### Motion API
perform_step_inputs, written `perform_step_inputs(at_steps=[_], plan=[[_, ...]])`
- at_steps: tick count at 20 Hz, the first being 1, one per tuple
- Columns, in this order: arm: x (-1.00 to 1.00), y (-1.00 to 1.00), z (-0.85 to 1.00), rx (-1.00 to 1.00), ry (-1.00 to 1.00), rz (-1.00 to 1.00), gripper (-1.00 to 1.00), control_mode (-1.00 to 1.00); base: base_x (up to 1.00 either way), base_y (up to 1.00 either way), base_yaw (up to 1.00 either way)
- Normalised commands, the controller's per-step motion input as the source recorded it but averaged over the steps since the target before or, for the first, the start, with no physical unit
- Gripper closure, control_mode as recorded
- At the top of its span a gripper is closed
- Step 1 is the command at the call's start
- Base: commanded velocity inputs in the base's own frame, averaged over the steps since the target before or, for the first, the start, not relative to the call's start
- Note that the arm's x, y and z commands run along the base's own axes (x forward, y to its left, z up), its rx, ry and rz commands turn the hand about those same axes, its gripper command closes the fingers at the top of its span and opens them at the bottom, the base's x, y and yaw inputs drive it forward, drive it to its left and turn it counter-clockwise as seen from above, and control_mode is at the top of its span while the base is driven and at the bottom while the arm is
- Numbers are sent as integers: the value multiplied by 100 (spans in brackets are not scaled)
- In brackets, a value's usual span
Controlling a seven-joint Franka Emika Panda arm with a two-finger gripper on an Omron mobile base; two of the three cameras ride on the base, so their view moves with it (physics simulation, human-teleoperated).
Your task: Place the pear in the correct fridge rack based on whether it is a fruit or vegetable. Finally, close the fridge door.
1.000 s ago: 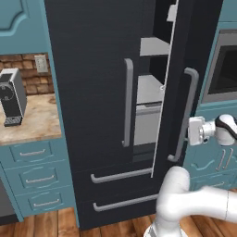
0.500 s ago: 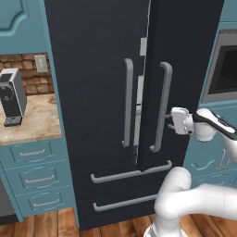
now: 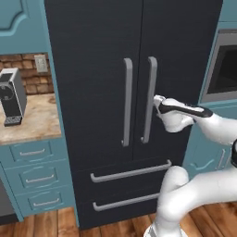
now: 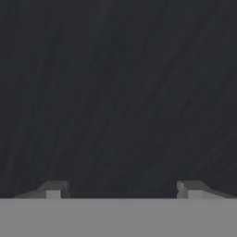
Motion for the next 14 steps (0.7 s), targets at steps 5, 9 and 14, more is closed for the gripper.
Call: perform_step_inputs(at_steps=[5, 9, 14], plan=[[92, 3, 2, -1, 5, -32, -100, -100, 0, 0, 0], [100, -4, 0, 0, 12, -30, -100, -100, 0, 0, 0], [23, -64, 2, 0, 3, -27, -100, -100, 0, 0, 0]])
